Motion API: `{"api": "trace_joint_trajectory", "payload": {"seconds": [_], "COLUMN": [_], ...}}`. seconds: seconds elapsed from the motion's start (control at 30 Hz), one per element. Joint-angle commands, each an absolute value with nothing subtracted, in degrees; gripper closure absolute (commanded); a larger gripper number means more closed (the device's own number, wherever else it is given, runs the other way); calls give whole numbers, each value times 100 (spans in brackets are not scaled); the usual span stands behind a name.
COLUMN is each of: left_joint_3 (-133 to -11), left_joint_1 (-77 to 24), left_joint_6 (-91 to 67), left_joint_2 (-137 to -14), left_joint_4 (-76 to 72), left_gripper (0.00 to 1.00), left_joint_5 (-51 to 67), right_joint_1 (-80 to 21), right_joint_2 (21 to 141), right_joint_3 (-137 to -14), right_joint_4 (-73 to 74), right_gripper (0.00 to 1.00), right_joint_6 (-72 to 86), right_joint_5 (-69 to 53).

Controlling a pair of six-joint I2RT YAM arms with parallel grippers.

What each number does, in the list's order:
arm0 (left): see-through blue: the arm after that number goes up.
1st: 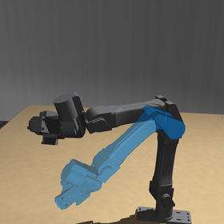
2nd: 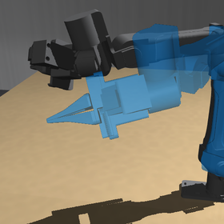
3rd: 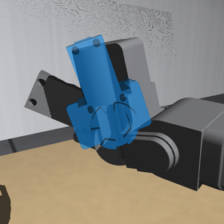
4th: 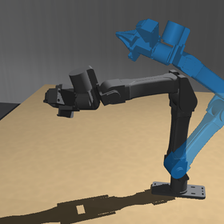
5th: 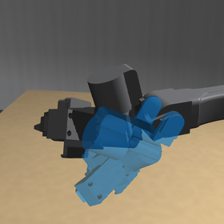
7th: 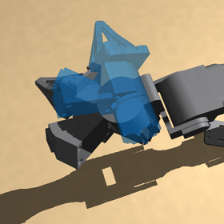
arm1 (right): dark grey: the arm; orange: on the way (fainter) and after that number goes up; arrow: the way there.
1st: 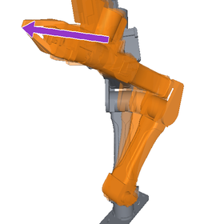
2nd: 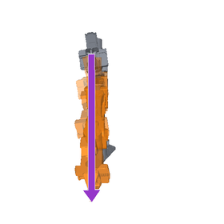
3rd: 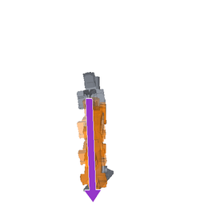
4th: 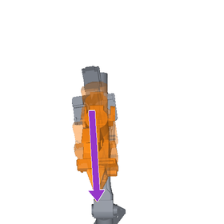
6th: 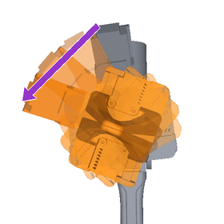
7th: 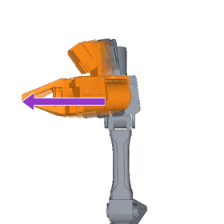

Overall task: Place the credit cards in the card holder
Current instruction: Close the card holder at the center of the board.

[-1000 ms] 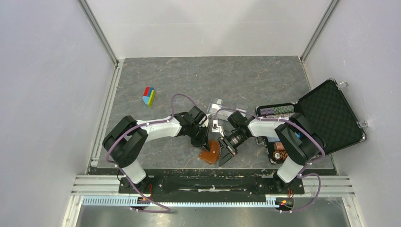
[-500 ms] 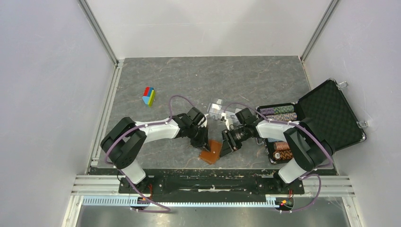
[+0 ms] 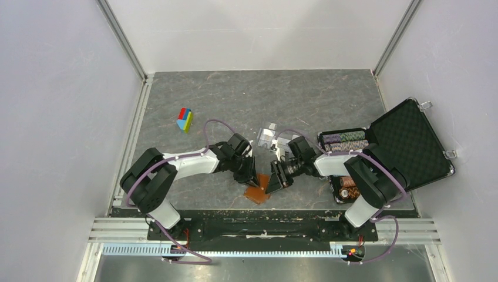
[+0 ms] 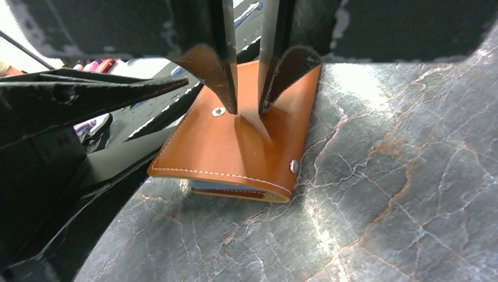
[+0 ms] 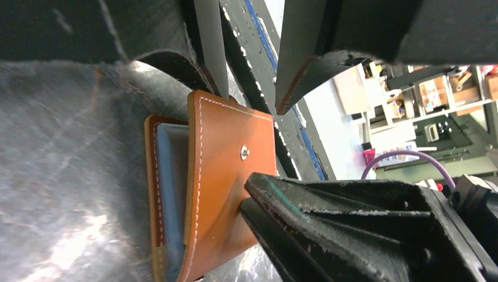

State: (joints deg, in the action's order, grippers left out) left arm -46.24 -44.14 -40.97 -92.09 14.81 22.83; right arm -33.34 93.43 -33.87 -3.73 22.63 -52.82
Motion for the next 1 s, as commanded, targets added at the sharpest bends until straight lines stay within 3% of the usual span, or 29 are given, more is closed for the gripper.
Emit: {"api": "trace_joint_trajectory", "payload": {"seconds": [0.0,0.17,0.37,0.67,0.83,0.97], "left_joint_3": [-4549,-4501,-4529,-4489,-4644,-4773], "left_joint_1": [-4395,-4369,-4250,-4047,-4061,-4100], "left_joint_6": [-4287,-4448,-4571,-4191,-3767,-3506], "left_joint_2": [-9242,-9419,-9498,-9524,-9600,-9406], "left_joint_4": [1354,1145,1099,1357,1809,2030], "left_gripper": [77,78,72,78,82,79], "left_joint_5": [2189,2223,2202,2246,2162,2152], "right_joint_1": [-3538,-3716,-3949,-4039,-4034,-4018], "right_joint_2": [9550,9678,9952,10115,9727,9489], "right_joint_3": [-3618,-3715,-3987,-4737,-4883,-5326], "right_joint_4": [-715,-775,-363,3060,3112,2858], "right_gripper": [63,63,63,62,60,55], "right_joint_6": [2396,2300,1845,-784,-663,-242], "right_joint_5": [-5680,-6188,-6659,-6246,-5983,-5663]}}
